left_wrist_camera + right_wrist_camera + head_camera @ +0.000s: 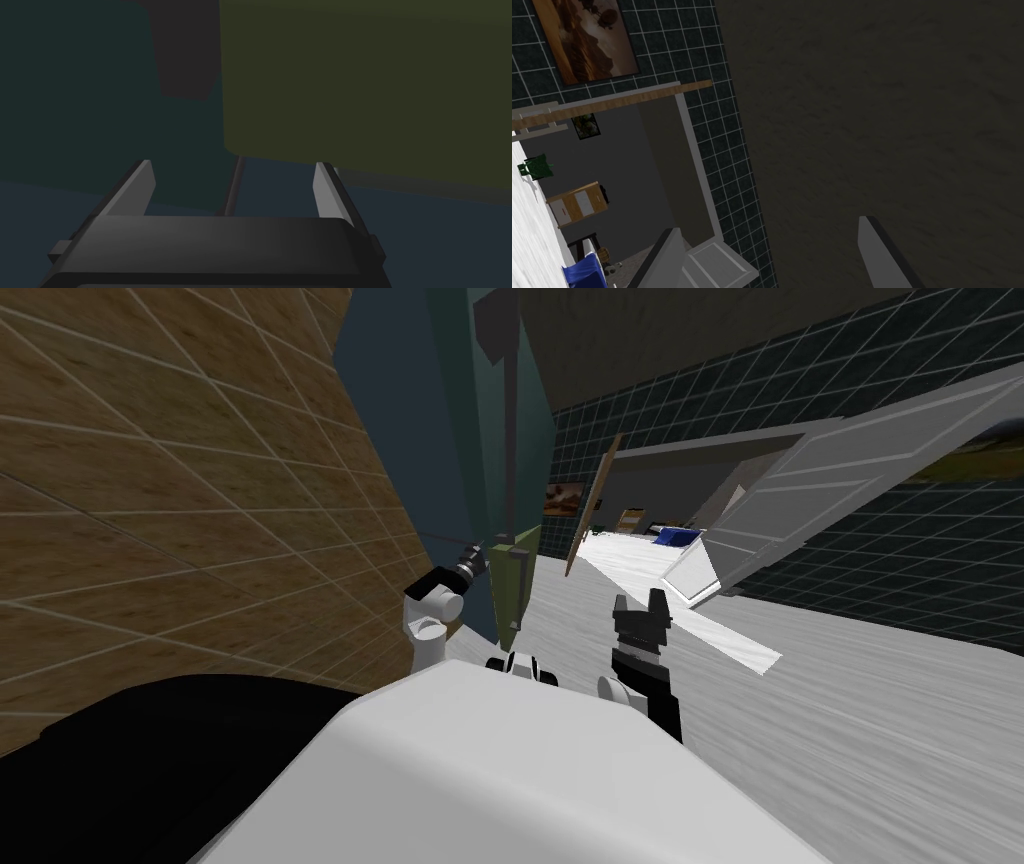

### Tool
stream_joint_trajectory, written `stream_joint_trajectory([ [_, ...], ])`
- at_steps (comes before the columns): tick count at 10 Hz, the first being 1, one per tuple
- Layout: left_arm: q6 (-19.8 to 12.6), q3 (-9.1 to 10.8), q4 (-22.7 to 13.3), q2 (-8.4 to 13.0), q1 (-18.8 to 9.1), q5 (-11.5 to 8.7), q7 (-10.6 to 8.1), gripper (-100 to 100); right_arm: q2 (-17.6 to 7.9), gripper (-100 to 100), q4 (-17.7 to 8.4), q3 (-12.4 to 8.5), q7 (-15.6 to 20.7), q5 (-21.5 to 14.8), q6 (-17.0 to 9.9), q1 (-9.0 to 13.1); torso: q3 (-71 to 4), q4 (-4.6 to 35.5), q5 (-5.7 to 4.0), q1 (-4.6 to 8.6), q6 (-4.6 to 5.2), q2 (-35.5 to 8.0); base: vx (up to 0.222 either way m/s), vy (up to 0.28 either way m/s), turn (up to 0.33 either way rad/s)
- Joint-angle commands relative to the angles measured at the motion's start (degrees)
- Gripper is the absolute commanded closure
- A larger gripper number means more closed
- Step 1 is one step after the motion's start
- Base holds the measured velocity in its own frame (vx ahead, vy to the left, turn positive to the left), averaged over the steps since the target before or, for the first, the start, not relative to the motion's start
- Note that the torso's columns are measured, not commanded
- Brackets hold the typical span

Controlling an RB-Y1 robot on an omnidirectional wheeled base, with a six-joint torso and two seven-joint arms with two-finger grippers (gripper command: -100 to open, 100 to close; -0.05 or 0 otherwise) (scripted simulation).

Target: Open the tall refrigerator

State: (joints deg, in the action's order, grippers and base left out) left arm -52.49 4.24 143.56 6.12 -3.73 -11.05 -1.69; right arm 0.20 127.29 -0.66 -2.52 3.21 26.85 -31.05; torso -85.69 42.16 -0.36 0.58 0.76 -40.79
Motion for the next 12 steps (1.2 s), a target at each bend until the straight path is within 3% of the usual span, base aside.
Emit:
stream_joint_trajectory([
  [1,-1.71,-0.26,2.45,-0.86,-2.02,0.23,-0.03,-100,0.0,0,0.0,0.0,0.0,0.0,0.0,0.0,0.11,0.17,-0.11,0.16,0.04,-0.21,0.002,-0.035,0.033],
  [3,-3.21,-0.14,5.23,-1.48,-2.66,0.05,-0.02,-100,0.0,0,0.0,0.0,0.0,0.0,0.0,0.01,0.14,0.39,-0.28,0.43,0.12,-0.33,0.0,-0.03,0.016],
  [6,-3.5,-0.12,6.06,-1.69,-2.79,0.02,-0.01,-100,0.0,0,0.0,0.0,0.0,0.0,0.0,0.01,0.19,0.42,-0.22,0.24,0.02,-0.44,0.004,-0.009,0.0],
  [7,-5.06,-0.12,4.98,-1.65,-2.06,0.43,-0.01,-100,0.0,0,0.0,0.0,0.0,0.0,0.0,0.01,0.23,0.42,-0.23,0.3,-0.03,-0.5,-0.021,0.005,0.041],
  [8,-6.97,0.65,6.29,-2.14,-2.49,0.53,-0.83,-100,0.0,0,0.0,0.0,0.0,0.0,0.0,0.01,0.42,0.17,-0.04,0.09,-0.23,-0.65,0.067,0.055,0.066],
  [9,-6.4,0.14,5.68,-1.99,-1.61,0.55,-0.34,-100,-0.01,0,0.0,-0.01,0.0,0.0,0.0,0.0,0.37,0.13,0.12,-0.34,-0.37,-0.5,0.03,0.036,0.056],
  [10,-6.81,0.25,5.91,-2.01,-1.48,0.58,-0.44,100,-0.01,0,0.0,-0.01,0.0,0.0,0.0,0.01,0.42,-0.06,0.22,-0.35,-0.34,-0.58,-0.03,0.009,0.038],
  [12,-7.1,1.03,5.7,-2.24,-1.43,1.58,-0.48,100,0.01,0,0.0,0.01,0.0,0.0,0.0,0.0,0.74,0.17,0.03,0.25,-0.5,-1.04,-0.027,-0.18,0.107],
])
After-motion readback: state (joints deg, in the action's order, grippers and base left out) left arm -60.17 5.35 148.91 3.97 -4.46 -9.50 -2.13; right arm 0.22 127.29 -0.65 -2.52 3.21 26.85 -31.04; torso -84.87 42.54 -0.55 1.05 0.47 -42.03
